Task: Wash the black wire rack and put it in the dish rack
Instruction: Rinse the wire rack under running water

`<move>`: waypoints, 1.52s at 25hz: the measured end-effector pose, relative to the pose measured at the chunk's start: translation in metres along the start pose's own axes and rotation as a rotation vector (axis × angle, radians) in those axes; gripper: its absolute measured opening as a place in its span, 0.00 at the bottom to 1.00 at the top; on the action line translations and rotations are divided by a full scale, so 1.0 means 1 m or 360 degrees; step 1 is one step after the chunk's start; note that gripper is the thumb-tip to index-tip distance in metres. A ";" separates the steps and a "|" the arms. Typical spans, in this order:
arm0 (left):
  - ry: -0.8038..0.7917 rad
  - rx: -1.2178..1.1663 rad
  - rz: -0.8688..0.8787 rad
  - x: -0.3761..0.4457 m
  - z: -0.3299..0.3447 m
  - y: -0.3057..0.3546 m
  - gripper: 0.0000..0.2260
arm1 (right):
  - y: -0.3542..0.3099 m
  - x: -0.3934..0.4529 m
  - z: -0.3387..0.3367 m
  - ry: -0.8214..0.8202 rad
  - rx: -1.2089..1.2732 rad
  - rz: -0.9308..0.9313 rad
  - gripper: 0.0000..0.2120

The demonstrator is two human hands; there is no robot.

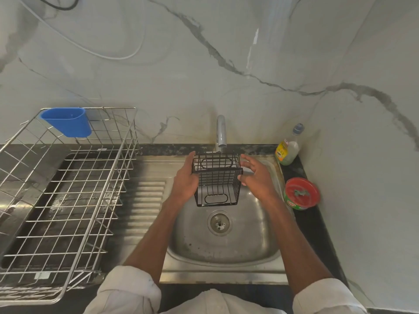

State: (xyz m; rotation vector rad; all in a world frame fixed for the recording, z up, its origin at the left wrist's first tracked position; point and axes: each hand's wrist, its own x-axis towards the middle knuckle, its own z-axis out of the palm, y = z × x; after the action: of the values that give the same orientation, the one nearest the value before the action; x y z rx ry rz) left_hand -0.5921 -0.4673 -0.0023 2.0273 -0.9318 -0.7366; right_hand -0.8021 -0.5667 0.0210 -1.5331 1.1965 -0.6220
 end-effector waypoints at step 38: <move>-0.0103 -0.0489 0.0110 0.039 0.062 0.051 0.15 | 0.008 -0.021 -0.035 0.0247 -0.0407 -0.0117 0.36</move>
State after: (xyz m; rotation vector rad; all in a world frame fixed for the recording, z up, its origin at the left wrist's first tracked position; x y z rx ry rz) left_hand -0.6344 -0.5462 -0.0001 1.7039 -0.8627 -0.8557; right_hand -0.8423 -0.5617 0.0282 -1.7748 1.3843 -0.6659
